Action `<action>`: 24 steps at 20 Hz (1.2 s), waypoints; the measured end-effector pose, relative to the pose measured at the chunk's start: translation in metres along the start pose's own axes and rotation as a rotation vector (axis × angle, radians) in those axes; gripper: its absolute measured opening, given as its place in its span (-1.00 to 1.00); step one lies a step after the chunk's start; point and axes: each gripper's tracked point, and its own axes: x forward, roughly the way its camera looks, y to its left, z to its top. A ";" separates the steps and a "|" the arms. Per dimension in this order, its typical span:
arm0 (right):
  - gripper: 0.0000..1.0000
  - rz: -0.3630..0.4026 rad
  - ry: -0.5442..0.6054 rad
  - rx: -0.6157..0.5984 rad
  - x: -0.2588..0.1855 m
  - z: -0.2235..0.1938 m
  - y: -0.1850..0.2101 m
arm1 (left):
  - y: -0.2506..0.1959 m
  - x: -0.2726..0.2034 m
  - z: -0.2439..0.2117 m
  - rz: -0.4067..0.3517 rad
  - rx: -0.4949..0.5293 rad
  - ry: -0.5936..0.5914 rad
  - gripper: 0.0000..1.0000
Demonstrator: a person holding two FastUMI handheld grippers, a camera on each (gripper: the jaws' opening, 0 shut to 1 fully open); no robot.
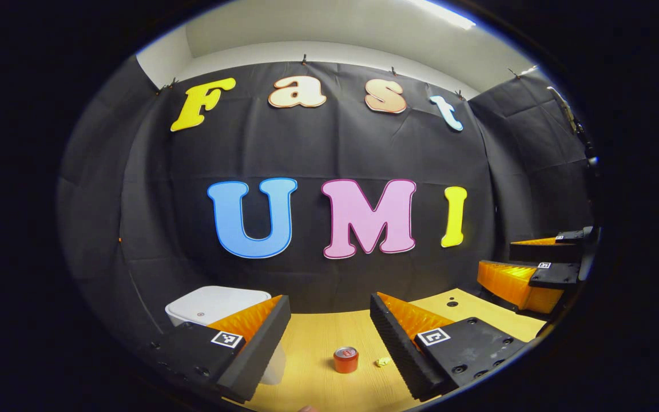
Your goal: Press the lid of the desktop garbage bin to open it, pick up the crumpled paper on the desktop and throw it into the bin, then pick up the pop can on the desktop and drop it into the bin, and finally close the garbage bin lid.
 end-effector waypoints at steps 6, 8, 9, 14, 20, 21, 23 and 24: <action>0.93 0.008 0.007 0.005 -0.003 -0.005 0.003 | 0.018 0.006 -0.008 0.005 0.032 0.032 0.79; 0.93 0.005 0.012 0.001 -0.003 -0.007 0.001 | 0.025 0.009 -0.015 -0.010 0.009 0.068 0.39; 0.72 0.005 0.016 -0.002 -0.004 -0.008 0.002 | 0.031 0.011 -0.016 -0.011 -0.007 0.077 0.19; 0.93 0.000 0.029 -0.023 -0.006 -0.017 0.000 | 0.072 0.020 -0.021 -0.013 -0.043 0.139 -0.88; 0.92 0.024 0.043 -0.018 -0.002 -0.022 0.004 | 0.158 0.061 -0.021 0.041 0.038 0.215 -0.88; 0.92 0.027 0.043 -0.021 -0.001 -0.021 0.005 | 0.173 0.070 -0.029 0.058 0.049 0.245 -0.88; 0.92 0.031 0.032 -0.029 0.001 -0.017 0.006 | 0.196 0.080 -0.047 0.086 0.046 0.323 -0.88; 0.92 0.035 0.032 -0.034 0.002 -0.017 0.007 | 0.203 0.086 -0.057 0.085 0.040 0.360 -0.89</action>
